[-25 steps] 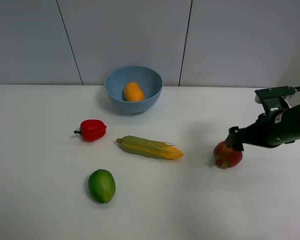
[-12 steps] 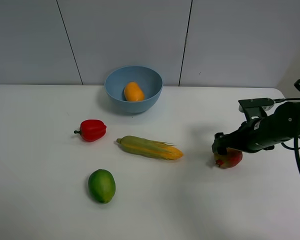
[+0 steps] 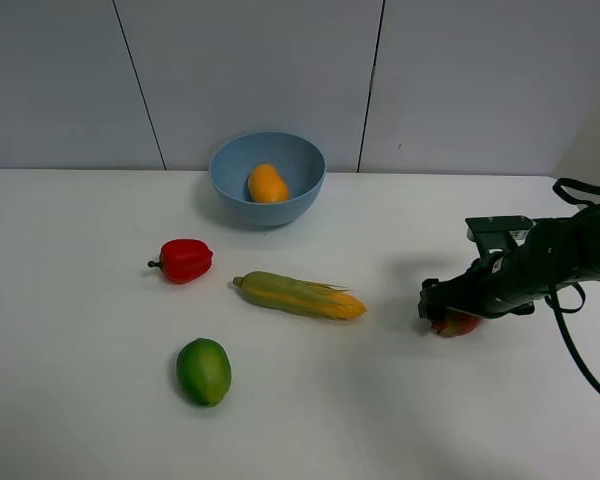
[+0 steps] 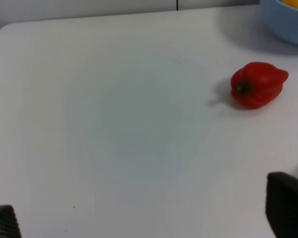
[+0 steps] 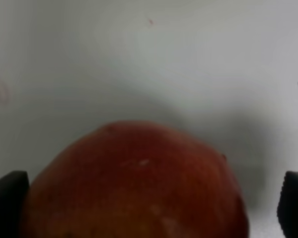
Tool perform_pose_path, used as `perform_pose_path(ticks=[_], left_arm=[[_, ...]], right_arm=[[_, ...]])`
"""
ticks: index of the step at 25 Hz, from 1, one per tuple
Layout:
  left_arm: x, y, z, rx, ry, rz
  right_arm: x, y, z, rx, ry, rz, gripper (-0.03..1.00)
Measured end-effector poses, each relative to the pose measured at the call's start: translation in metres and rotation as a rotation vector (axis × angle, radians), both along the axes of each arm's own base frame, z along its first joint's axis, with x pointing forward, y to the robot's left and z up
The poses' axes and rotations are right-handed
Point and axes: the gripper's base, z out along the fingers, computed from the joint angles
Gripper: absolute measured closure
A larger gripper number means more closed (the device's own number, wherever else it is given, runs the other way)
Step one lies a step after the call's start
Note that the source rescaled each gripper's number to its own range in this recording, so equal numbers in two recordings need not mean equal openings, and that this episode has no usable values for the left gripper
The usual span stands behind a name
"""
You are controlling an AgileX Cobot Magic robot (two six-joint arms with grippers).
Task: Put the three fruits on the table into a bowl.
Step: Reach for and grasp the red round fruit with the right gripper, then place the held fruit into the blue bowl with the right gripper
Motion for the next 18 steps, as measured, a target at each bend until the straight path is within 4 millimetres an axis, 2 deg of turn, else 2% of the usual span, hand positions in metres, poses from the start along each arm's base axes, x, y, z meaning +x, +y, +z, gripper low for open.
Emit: perform_pose_path(ticks=[2,3,7,10,12,18], left_arm=[[0.000,0.000,0.000,0.000,0.000,0.000],[0.000,0.000,0.000,0.000,0.000,0.000],[0.000,0.000,0.000,0.000,0.000,0.000],[0.000,0.000,0.000,0.000,0.000,0.000],[0.000,0.000,0.000,0.000,0.000,0.000],[0.000,0.000,0.000,0.000,0.000,0.000]], right_arm=[[0.001,0.000,-0.001,0.013,-0.009,-0.031,0.66],[0.002,0.000,-0.001,0.022,-0.013,-0.050,0.63],[0.003,0.000,0.000,0.047,-0.019,-0.102,0.63],[0.012,0.003,0.009,0.070,-0.037,-0.125,0.63],[0.026,0.006,0.027,0.098,-0.079,-0.135,0.63],[0.077,0.024,0.113,0.155,-0.283,-0.056,0.63]])
